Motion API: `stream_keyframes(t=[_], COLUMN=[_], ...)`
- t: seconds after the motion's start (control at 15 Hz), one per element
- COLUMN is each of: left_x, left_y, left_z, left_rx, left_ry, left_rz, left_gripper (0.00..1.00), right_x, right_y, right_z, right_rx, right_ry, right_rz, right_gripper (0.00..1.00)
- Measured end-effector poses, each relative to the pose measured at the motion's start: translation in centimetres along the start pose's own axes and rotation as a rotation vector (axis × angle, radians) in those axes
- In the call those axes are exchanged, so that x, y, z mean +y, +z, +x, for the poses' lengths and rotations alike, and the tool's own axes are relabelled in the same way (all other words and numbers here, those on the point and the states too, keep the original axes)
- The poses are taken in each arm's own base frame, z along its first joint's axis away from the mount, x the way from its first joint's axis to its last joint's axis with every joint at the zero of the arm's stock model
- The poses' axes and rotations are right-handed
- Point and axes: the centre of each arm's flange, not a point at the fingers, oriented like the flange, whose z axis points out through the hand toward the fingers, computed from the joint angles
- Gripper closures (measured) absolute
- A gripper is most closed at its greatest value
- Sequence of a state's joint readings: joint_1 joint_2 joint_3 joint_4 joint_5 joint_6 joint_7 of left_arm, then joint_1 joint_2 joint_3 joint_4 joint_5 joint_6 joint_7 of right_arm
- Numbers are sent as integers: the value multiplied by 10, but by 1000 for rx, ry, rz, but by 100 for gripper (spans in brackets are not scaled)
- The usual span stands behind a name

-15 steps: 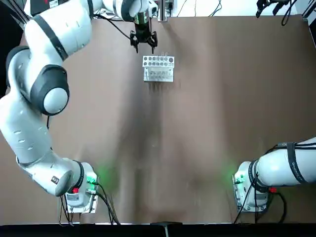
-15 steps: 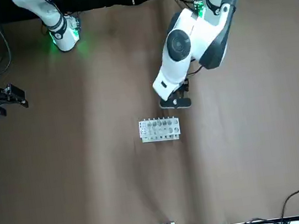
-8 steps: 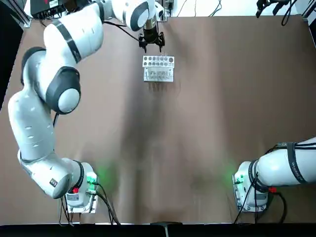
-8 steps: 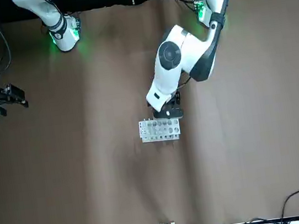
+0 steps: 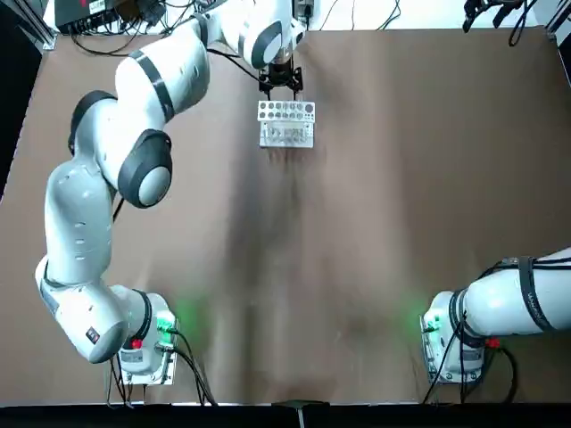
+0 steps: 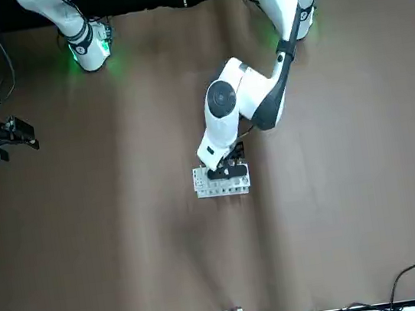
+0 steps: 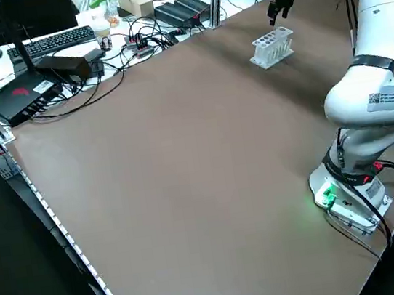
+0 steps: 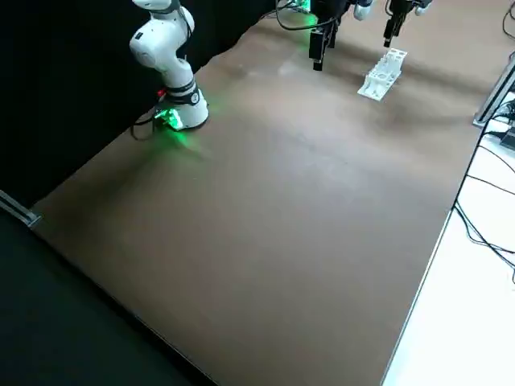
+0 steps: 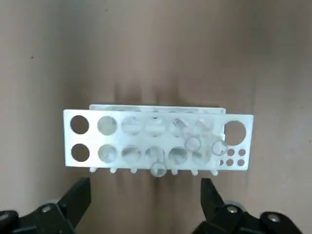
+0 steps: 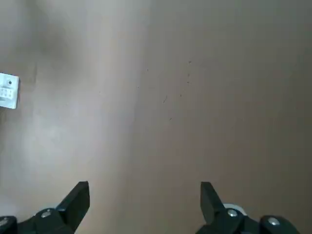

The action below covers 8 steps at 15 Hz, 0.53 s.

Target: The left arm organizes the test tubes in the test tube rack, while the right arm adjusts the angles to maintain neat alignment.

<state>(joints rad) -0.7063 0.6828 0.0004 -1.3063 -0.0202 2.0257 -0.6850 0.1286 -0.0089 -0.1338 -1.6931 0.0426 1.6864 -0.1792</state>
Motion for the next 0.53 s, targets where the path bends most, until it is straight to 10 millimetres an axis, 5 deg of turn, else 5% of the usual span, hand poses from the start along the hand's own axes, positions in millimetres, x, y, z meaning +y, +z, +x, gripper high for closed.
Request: stream_keyframes(t=[0.53], left_x=[15], left_y=[7], left_z=[-6], left_rx=[-2], left_ry=[-21], left_rz=[-1], left_gripper=[9], right_x=[0], right_y=[1], right_z=[0], right_rx=[-2], right_ry=[-1], right_rz=[0], right_gripper=[0])
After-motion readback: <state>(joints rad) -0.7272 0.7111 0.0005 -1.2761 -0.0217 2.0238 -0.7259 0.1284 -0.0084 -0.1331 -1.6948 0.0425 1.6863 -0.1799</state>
